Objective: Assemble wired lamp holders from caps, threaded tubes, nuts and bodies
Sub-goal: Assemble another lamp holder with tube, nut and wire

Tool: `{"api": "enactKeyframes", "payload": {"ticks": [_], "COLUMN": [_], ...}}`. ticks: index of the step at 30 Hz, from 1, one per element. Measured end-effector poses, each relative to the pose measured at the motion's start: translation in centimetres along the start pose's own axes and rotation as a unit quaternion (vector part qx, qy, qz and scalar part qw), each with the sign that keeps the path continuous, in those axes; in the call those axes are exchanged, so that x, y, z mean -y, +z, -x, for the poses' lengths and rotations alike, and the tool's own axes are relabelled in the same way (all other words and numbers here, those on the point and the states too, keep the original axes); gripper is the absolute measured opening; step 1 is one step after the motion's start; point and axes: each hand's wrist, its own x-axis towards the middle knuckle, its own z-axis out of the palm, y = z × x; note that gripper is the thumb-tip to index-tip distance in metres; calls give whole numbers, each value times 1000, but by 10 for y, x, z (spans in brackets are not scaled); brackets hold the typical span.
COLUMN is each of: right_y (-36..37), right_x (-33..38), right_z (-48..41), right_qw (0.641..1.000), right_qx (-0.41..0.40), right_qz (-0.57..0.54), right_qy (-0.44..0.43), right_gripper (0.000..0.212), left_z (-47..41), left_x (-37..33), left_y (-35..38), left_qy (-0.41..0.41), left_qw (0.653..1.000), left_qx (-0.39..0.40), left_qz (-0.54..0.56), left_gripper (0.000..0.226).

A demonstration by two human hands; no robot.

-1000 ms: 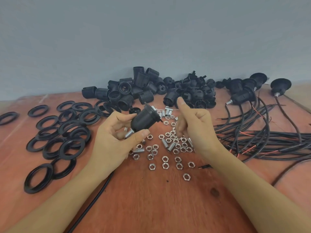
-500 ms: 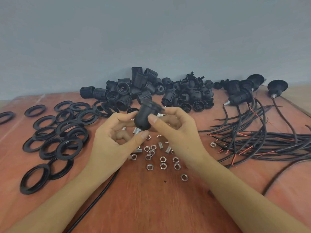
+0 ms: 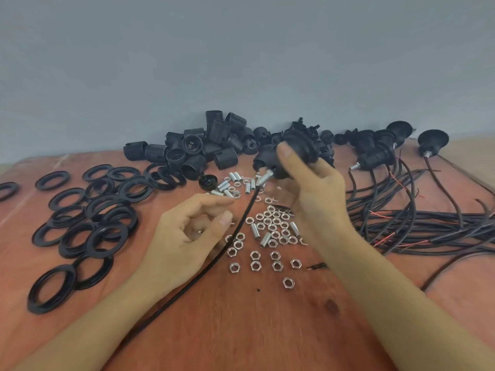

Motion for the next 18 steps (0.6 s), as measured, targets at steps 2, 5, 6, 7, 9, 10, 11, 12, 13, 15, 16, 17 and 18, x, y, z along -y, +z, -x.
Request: {"api": "enactKeyframes", "payload": {"ticks": [2,5,6,7,9,10,11,12,13,15,16,17,18], "right_y": [-11,-30,-36,-43,-58,-66,-74,-83,-91,-105,-110,-115,-119], "right_x": [15,43,52,63,82,89,93,94,93,85,79,74,69], "right_z": [-12,-40,-51,-64,-89,-101,-113,-123,-132,-139,-139,-139,-140], "right_qw": [999,995,993,991,984,976,961,937,902,813,780,761,753], "right_qx": [-36,-89,-102,-120,-151,-158,-159,-155,-154,-164,-167,-167,-168], "right_qz": [-13,-18,-13,1,80,145,221,306,397,551,596,618,626], "right_qy": [-14,-48,-54,-54,-50,-48,-51,-61,-73,-89,-95,-104,-113], "right_gripper": [55,43,48,55,54,48,45,45,47,52,52,51,49], "left_z": [-1,-1,0,0,0,0,0,0,0,0,1,1,1], "left_x": [2,4,4,4,6,6,7,8,8,10,11,11,12], "left_y": [1,3,3,4,4,4,5,5,5,5,5,6,6], "left_qy": [-15,-24,-23,-24,-26,-26,-26,-25,-23,-20,-18,-15,-12], "left_qw": [1000,1000,1000,1000,999,999,999,999,999,999,999,999,999], "left_qx": [4,-3,-7,-9,-12,-13,-12,-11,-9,-1,2,4,4], "left_qz": [4,-1,-5,-8,-15,-19,-23,-26,-29,-32,-35,-40,-44], "left_gripper": [14,16,16,15,14,13,12,13,16,18,18,17,17]}}
